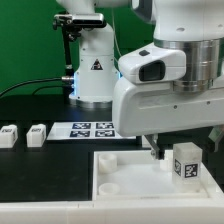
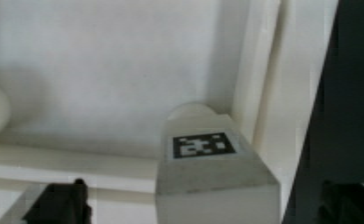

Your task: Assemble one leg

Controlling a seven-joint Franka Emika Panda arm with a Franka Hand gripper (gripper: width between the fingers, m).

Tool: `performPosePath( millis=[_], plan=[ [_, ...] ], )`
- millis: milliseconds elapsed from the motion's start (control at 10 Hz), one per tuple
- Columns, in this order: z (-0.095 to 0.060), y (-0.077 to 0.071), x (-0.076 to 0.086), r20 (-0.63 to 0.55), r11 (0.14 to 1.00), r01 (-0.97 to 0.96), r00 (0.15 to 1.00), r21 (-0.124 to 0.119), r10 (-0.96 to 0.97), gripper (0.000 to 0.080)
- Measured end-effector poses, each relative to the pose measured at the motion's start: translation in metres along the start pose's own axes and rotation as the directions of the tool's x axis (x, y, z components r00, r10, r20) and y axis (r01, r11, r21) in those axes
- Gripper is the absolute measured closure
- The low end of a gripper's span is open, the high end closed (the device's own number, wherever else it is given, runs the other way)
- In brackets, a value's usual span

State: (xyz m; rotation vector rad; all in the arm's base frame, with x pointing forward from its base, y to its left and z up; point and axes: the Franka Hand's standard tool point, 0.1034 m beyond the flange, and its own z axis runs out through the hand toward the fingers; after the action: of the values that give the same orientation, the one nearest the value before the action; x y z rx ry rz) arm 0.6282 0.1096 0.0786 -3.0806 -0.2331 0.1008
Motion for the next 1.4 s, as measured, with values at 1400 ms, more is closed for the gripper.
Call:
performPosePath(
  millis=[1400],
  plan=[
    [-0.002, 0.015, -0.003, -0.009, 0.630, -0.776, 0.631, -0.031, 0.776, 0.0498]
  ],
)
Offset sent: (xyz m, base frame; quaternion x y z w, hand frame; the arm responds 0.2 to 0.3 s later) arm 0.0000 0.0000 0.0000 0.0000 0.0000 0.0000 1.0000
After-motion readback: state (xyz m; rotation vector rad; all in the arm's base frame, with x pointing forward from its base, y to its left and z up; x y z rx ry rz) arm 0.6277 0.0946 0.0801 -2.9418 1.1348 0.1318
